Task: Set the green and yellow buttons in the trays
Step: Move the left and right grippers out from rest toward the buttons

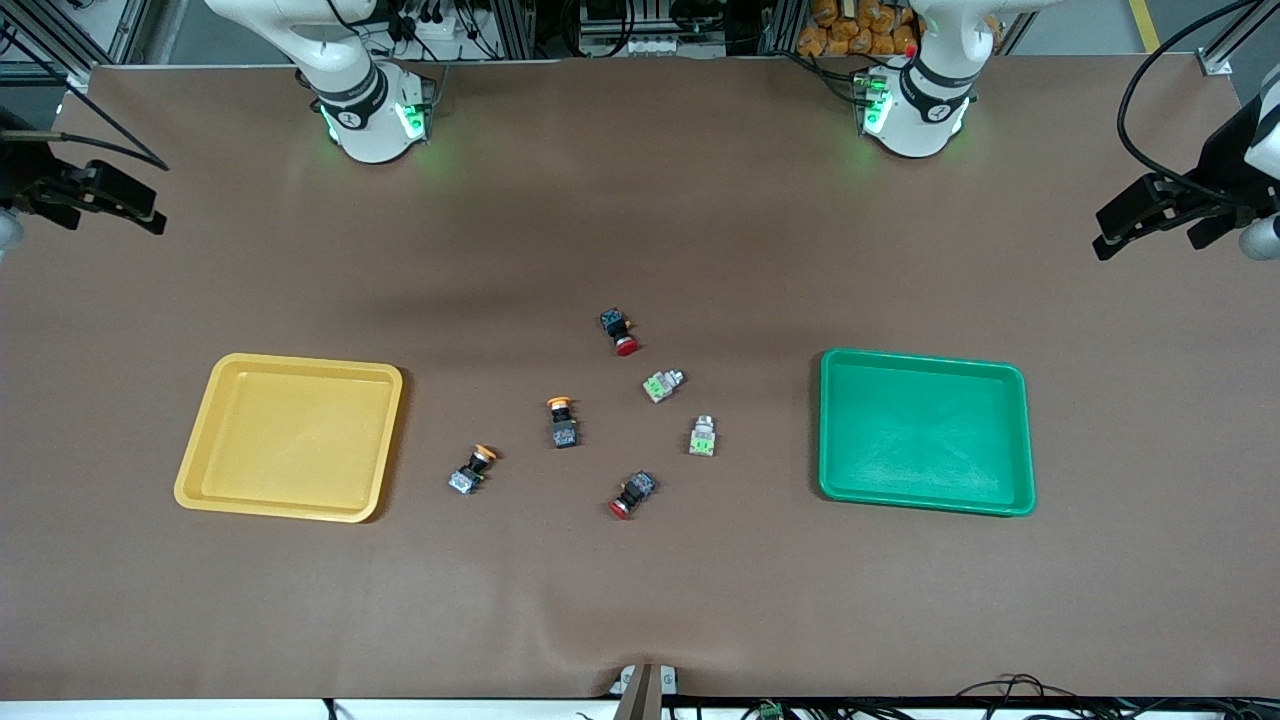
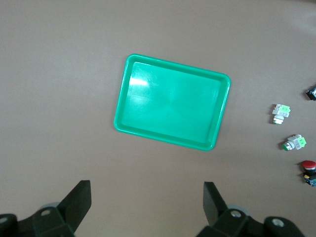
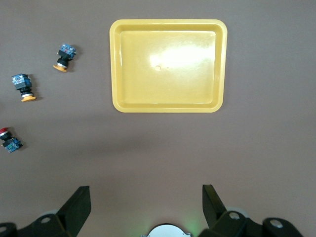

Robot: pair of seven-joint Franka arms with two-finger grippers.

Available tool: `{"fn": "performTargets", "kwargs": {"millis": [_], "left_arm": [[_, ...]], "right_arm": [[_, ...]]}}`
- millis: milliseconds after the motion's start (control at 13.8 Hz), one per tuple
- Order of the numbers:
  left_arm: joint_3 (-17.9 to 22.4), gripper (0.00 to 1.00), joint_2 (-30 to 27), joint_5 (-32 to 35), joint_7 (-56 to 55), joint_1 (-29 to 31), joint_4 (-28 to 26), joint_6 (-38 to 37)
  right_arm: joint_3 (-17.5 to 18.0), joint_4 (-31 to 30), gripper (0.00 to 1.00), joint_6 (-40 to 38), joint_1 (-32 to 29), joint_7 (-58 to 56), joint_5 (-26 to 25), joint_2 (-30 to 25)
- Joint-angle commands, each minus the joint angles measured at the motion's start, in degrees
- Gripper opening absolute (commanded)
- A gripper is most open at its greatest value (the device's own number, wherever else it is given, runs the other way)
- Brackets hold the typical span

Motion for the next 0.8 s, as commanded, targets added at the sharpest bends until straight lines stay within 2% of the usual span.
{"fn": "performTargets", "kwargs": {"millis": [0,436,727], "left_arm": [[-0.20,1.00,-0.23,-0.78,0.57,0.09,0.99,-2.68],[-0.12,1.00,0.20,-0.87,0.75,0.09,0.38,-4.01],[-1.52,1.00,0.21,-0.34,-0.30,-0.18,-0.24,-4.19]], "right_arm": [[-0.46,0.27,1.00,-2.20,0.47,0.56,-0.11,-1.04],[-0.55,0.10,1.00,-2.48,0.30,1.08,-0.81,-0.87],[-0.46,-0.17,1.00,-2.21,0.82,1.17,-0.81,2.82]]}}
